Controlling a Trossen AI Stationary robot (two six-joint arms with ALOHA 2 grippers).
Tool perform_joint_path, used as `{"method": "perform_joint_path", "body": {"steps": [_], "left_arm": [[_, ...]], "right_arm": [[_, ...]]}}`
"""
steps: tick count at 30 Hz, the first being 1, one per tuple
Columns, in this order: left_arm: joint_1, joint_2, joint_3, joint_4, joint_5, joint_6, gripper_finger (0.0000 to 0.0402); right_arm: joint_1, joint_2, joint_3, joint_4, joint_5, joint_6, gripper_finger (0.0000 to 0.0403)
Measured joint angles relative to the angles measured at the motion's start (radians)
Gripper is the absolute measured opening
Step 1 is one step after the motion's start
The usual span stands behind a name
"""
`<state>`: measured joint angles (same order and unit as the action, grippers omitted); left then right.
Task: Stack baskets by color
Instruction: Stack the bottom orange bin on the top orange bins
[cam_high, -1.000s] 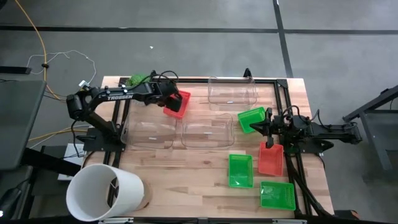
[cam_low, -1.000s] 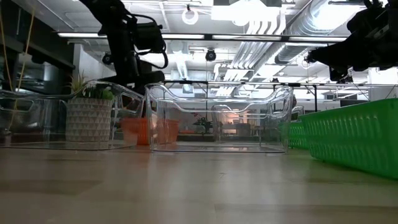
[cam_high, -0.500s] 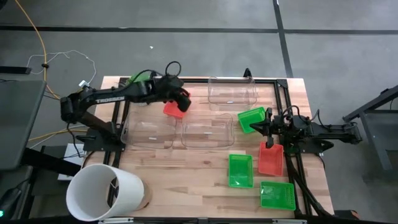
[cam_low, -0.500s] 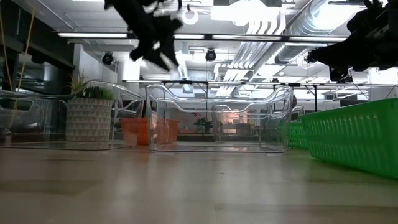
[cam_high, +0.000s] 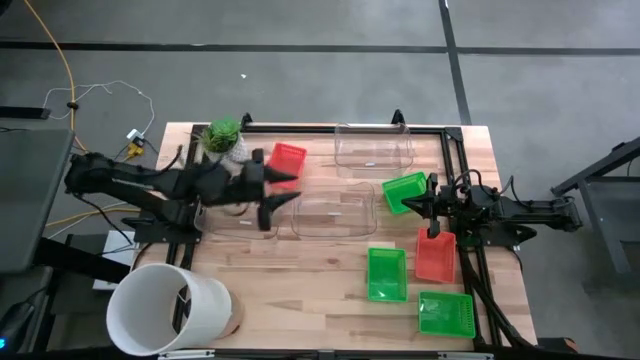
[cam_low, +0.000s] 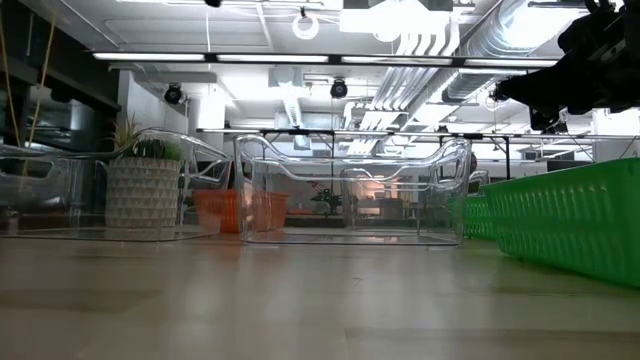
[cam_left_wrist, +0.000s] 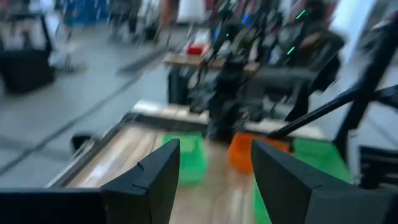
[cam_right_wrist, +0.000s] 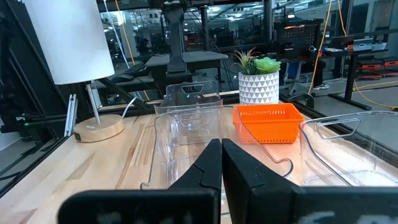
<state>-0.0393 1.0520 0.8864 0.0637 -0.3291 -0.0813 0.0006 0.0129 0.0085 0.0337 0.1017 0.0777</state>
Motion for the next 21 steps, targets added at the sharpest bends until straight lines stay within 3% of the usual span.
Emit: {"method": "perform_joint_path", "body": {"steps": [5,13,21], "left_arm": [[-0.112,-0.124,-0.215,0.192,-0.019,0.066,0.0184],[-0.160,-0.276,-0.510,0.373,-0.050,0.058,0.0184],[-0.160,-0.346,-0.660,0.540,-0.035,0.059,0.0184]], "right_arm": [[0.000,0.000,0.000,0.000,0.000,0.000,0.0000],[0.000,0.000,0.000,0.000,0.000,0.000,0.0000],[0.000,0.000,0.000,0.000,0.000,0.000,0.0000]]}}
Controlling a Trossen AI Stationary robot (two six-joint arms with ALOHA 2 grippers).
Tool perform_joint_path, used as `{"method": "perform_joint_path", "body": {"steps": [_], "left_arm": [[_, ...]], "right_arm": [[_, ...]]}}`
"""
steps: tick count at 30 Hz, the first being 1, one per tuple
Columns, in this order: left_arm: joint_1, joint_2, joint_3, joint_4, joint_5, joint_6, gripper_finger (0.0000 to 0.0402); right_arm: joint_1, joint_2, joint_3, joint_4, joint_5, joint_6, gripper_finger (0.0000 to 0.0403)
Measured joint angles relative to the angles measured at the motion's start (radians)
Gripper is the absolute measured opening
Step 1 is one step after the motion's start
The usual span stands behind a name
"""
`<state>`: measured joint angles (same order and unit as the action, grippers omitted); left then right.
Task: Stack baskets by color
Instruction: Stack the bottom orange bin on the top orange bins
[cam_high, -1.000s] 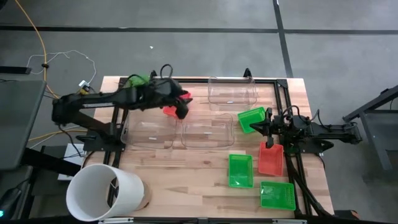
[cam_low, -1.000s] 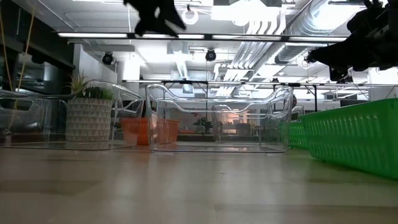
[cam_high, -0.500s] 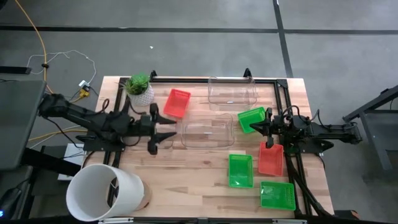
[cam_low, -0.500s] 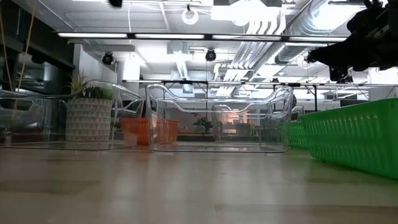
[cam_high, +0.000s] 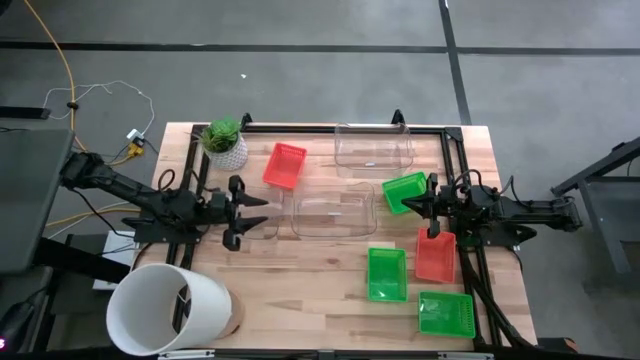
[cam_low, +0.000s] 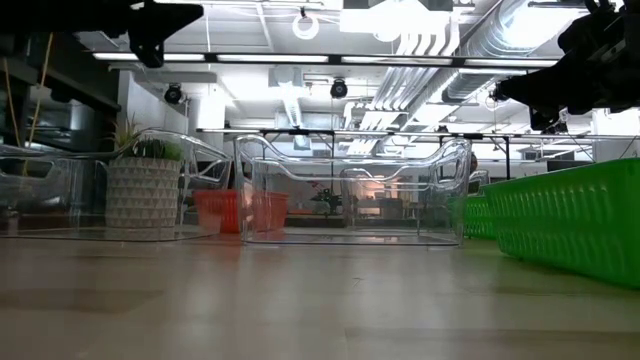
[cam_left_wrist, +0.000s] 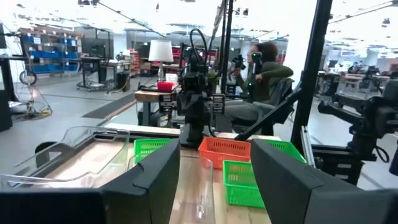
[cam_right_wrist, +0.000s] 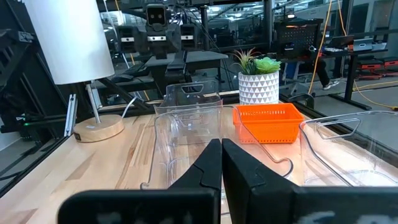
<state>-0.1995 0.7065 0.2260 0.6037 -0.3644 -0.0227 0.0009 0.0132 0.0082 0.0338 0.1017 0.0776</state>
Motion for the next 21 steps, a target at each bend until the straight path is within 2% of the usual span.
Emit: {"method": "perform_joint_path", "body": {"steps": [4,12,14,17,21], "left_arm": [[0.000,-0.005,-0.014,-0.001,0.000,0.000,0.0184],[0.000,-0.004,-0.016,-0.008,-0.081,0.026,0.0184],[0.000,-0.004,-0.016,-0.008,-0.096,0.034,0.0184],[0.000,-0.004,-0.016,-0.008,-0.096,0.034,0.0184],[0.000,-0.004,-0.016,-0.009,-0.093,0.028,0.0184]], "right_arm": [[0.000,0.000,0.000,0.000,0.000,0.000,0.0000],[0.000,0.000,0.000,0.000,0.000,0.004,0.0000],[0.000,0.000,0.000,0.000,-0.001,0.052,0.0000],[0.000,0.000,0.000,0.019,0.002,0.208,0.0000],[0.000,0.000,0.000,0.136,0.034,0.358,0.0000]]}}
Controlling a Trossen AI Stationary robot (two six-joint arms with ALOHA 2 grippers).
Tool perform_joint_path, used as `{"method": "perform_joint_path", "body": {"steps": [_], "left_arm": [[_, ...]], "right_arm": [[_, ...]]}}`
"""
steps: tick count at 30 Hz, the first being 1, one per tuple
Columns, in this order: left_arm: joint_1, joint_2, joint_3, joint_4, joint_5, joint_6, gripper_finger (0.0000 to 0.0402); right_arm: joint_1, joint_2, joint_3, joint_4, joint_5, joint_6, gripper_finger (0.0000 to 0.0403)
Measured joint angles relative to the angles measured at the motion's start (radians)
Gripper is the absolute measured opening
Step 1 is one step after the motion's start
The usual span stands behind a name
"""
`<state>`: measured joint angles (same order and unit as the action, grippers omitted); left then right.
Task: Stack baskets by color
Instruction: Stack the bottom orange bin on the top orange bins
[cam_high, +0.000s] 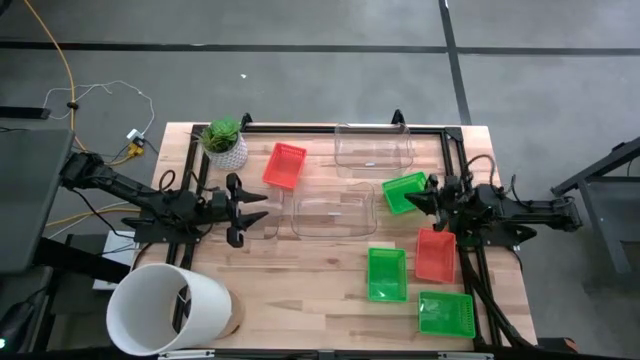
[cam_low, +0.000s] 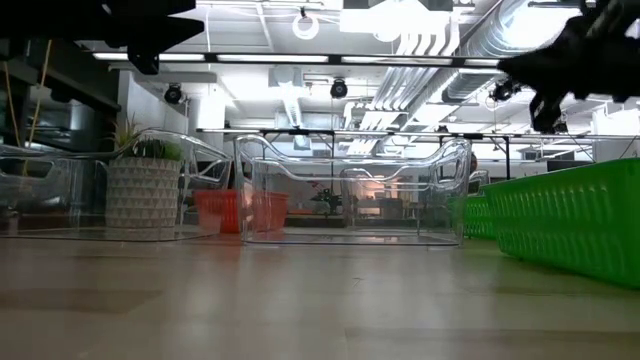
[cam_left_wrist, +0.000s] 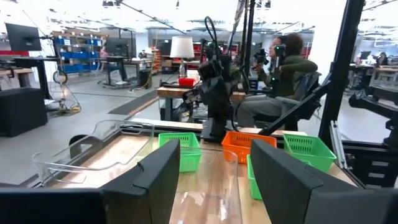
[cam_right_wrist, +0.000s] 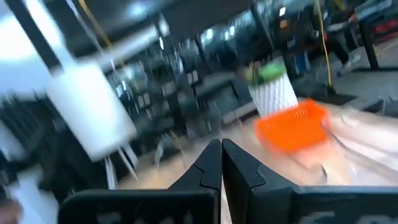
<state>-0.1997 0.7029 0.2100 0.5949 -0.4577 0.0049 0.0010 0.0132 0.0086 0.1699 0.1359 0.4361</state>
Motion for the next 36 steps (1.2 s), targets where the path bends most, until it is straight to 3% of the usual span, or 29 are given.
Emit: {"method": "perform_joint_path", "body": {"steps": [3,7,16,19,24,28,31,36], "left_arm": [[0.000,0.000,0.000,0.000,0.000,-0.001,0.0184],[0.000,0.000,0.000,0.000,0.001,-0.001,0.0184],[0.000,0.000,0.000,0.000,0.001,-0.001,0.0184],[0.000,0.000,0.000,0.000,0.002,-0.001,0.0184],[0.000,0.000,0.000,-0.016,0.004,-0.001,0.0184],[0.000,0.000,0.000,-0.028,0.004,-0.001,0.0184],[0.000,0.000,0.000,-0.029,0.004,-0.001,0.0184],[0.000,0.000,0.000,-0.029,0.004,-0.001,0.0184]], "right_arm": [[0.000,0.004,0.000,0.143,0.030,0.009,0.0000],[0.003,0.060,0.002,0.359,-0.091,-0.013,0.0000],[0.070,0.354,0.174,0.325,-0.139,-0.100,0.0000],[0.104,0.453,0.276,0.192,-0.144,-0.106,0.0000],[0.184,0.614,0.509,-0.230,-0.089,-0.070,0.0000],[0.251,0.752,0.712,-0.634,-0.034,0.120,0.0000],[0.283,0.850,0.827,-0.905,-0.052,0.305,0.0000],[0.313,0.968,0.897,-1.047,-0.151,0.399,0.0000]]}}
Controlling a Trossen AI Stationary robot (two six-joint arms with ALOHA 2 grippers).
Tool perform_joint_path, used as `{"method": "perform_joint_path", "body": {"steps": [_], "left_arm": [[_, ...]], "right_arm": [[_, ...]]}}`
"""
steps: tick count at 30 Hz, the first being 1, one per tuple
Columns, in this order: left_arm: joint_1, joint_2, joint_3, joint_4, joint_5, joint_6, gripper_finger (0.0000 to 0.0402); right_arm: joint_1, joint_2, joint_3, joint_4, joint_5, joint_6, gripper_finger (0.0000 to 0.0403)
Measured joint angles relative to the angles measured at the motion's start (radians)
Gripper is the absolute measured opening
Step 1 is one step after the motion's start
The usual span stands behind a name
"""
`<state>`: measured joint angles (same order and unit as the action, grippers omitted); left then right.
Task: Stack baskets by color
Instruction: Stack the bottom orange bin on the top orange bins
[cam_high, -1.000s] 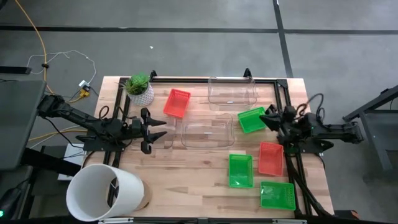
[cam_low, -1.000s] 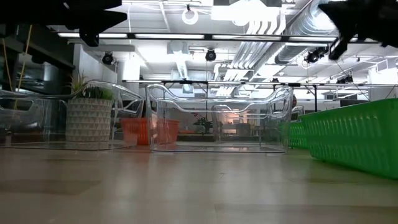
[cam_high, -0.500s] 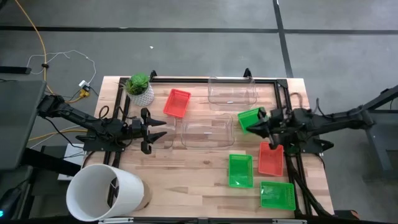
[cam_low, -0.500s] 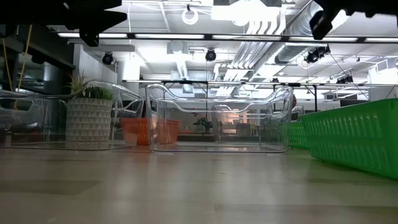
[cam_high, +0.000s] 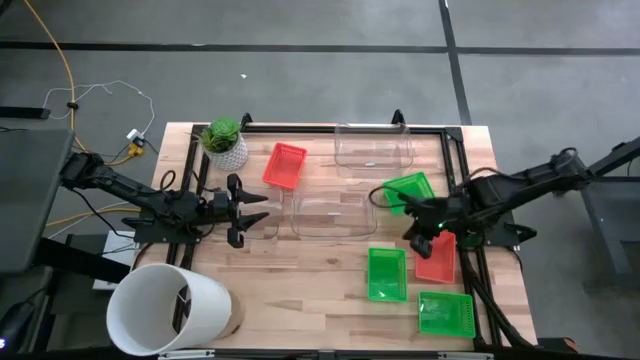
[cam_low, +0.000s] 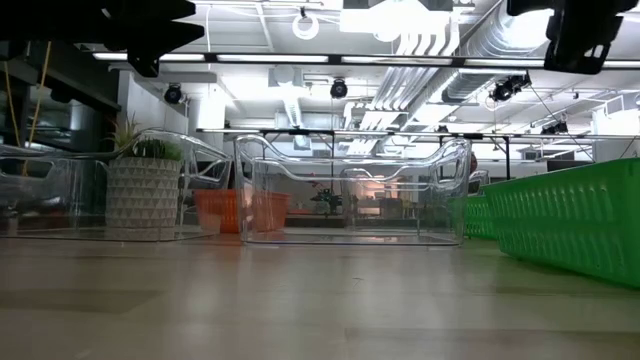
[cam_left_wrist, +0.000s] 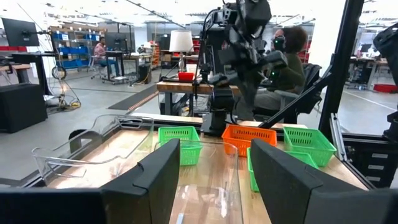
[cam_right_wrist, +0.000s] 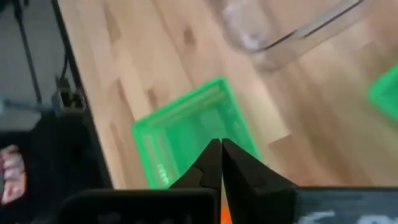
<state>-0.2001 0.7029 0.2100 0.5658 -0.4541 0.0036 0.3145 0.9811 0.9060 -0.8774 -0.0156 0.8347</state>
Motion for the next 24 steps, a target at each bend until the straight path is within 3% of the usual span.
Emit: {"method": "perform_joint_path", "body": {"steps": [5,12,19,24], "left_arm": [[0.000,0.000,0.000,0.000,0.000,0.000,0.0184],[0.000,0.000,0.000,0.000,-0.001,0.000,0.0184],[0.000,0.000,0.000,0.000,-0.001,0.000,0.0184],[0.000,0.000,0.000,0.000,-0.001,-0.016,0.0184]], "right_arm": [[-0.001,0.089,0.002,0.013,-0.021,-0.012,0.0000],[0.045,0.152,0.002,-0.177,-0.064,0.218,0.0016],[0.212,0.151,-0.007,-0.346,0.005,0.533,0.0112],[0.311,0.151,-0.053,-0.405,-0.015,0.801,0.0175]]}}
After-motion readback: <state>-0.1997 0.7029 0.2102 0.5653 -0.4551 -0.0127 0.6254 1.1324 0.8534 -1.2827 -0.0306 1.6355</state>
